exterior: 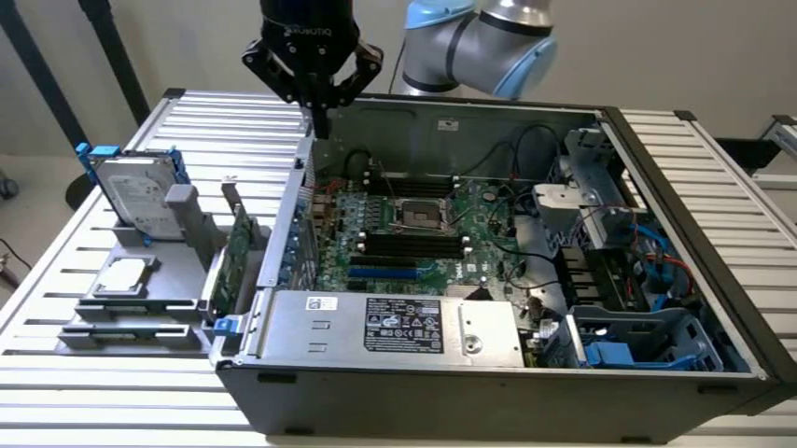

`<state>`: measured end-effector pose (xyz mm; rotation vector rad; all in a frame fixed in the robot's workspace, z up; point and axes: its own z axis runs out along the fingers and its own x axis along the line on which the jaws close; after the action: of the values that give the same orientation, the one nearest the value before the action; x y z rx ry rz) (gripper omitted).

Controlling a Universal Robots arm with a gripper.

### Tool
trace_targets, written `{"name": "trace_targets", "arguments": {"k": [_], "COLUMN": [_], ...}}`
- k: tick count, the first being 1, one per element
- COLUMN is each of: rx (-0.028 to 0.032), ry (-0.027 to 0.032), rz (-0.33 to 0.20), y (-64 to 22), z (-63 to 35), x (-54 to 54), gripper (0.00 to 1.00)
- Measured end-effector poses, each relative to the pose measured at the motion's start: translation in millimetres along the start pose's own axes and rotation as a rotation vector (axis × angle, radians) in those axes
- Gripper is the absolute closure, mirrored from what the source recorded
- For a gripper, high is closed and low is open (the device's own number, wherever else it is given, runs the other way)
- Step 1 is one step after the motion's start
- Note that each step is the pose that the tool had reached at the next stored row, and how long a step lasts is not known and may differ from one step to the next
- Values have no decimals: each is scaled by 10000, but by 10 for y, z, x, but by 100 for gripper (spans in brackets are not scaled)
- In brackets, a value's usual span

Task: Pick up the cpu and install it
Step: 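Reach for the cpu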

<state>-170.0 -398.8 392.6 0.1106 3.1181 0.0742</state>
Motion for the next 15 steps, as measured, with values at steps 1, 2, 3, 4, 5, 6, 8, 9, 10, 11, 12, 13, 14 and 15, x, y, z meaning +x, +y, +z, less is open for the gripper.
{"name": "trace_targets", "arguments": {"k": [1, 2, 3, 4, 5, 6, 8, 9, 10, 11, 12, 13, 14, 15], "rx": [1, 4, 7, 10, 15, 21, 33, 42, 51, 62, 73, 83, 94, 106], "ry": [-1, -1, -1, -2, -2, -2, -2, -3, -4, -4, -5, -6, -7, -8], "rz": [-1, -2, -2, -1, -2, -3, -2, -2, -3, -3, -2, -3, -5, -4], "y": [-3, -7, -10, -13, -16, -19, -26, -29, -32, -36, -39, -42, -45, -49], "z": [0, -1, -2, -2, -3, -3, -4, -4, -3, -4, -4, -3, -3, -3], "x": [46, 89, 134, 181, 225, 271, 361, 406, 452, 497, 545, 590, 634, 679], "gripper": [89, 89, 89, 89, 89, 89, 89, 89, 89, 89, 89, 89, 89, 89]}}
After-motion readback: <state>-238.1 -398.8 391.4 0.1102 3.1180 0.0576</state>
